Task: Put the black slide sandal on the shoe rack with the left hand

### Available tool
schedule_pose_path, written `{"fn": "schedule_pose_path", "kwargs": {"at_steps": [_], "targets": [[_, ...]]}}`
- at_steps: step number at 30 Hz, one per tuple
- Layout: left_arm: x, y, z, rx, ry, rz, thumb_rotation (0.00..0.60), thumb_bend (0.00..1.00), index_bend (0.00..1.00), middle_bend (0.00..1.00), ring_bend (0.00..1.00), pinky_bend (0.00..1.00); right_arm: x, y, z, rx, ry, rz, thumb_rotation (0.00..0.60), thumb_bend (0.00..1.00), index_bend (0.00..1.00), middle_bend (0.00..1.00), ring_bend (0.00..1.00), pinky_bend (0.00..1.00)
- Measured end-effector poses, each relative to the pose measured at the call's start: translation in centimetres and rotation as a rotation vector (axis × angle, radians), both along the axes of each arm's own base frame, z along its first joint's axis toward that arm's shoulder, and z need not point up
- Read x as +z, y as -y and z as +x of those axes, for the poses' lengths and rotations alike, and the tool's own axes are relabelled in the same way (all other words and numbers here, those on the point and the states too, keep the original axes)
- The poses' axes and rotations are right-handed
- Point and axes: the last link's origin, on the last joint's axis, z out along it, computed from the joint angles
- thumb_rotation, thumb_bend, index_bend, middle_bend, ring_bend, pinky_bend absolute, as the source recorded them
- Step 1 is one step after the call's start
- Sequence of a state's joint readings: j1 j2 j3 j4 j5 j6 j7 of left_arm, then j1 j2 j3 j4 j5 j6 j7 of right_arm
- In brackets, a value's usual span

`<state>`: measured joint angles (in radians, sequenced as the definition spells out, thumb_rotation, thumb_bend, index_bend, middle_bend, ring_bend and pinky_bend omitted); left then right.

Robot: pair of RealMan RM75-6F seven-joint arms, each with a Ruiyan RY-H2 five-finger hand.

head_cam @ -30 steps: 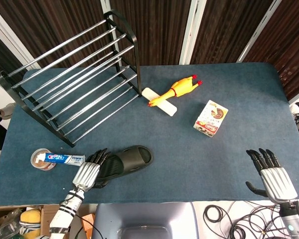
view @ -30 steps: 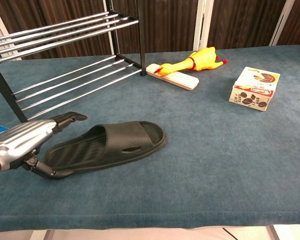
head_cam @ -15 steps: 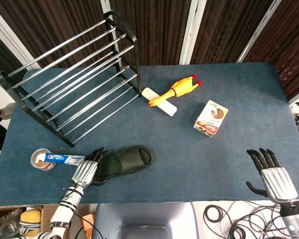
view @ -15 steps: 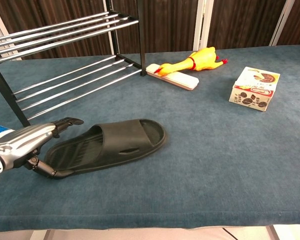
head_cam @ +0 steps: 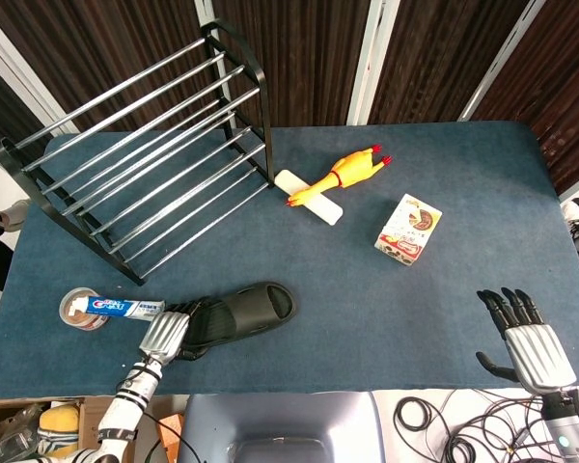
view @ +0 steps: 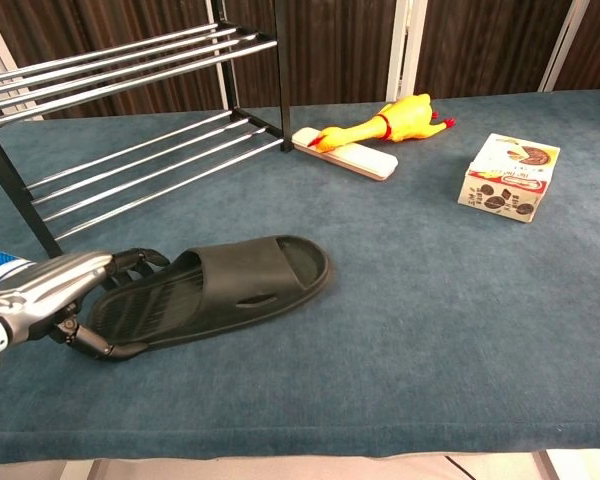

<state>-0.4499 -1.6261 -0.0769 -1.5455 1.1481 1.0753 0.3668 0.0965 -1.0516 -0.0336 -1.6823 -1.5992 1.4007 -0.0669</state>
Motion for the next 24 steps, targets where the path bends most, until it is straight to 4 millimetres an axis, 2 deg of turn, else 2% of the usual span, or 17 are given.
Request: {"fn": "schedule_pose_path", "kwargs": {"at_steps": [4, 7, 21, 24], "targets": [[-0.1, -0.1, 0.0, 0.012, 0.002, 0.011, 0.6, 0.31, 0.44, 0.68, 0.72, 0.9, 0.0, 0.0, 0.0, -0.001, 0.001, 0.0, 0.6, 0.17, 0.0, 0.1, 0.0, 0.0], [0.2, -0.3, 0.5, -0.008, 0.015, 0.044, 0.6, 0.31, 0.5, 0.75, 0.79, 0.95, 0.0, 0.0, 0.0, 0.001, 0.001, 0.001, 0.6, 0.17, 0.0, 0.1, 0.0, 0.0], [3.8, -1.4, 5.1, -0.133, 0.093, 0.208, 0.6, 0.31, 0.51, 0.77, 0.81, 0.98, 0.1, -0.1, 0.0, 0.002, 0.003, 0.0, 0.6, 0.17, 0.0, 0.1, 0.0, 0.0], [4.9, -2.0, 6.9, -0.131, 0.156, 0.221, 0.6, 0.31, 0.51, 0.77, 0.81, 0.98, 0.0, -0.1, 0.1, 0.005, 0.002, 0.002, 0.6, 0.17, 0.0, 0.1, 0.0, 0.0]]}}
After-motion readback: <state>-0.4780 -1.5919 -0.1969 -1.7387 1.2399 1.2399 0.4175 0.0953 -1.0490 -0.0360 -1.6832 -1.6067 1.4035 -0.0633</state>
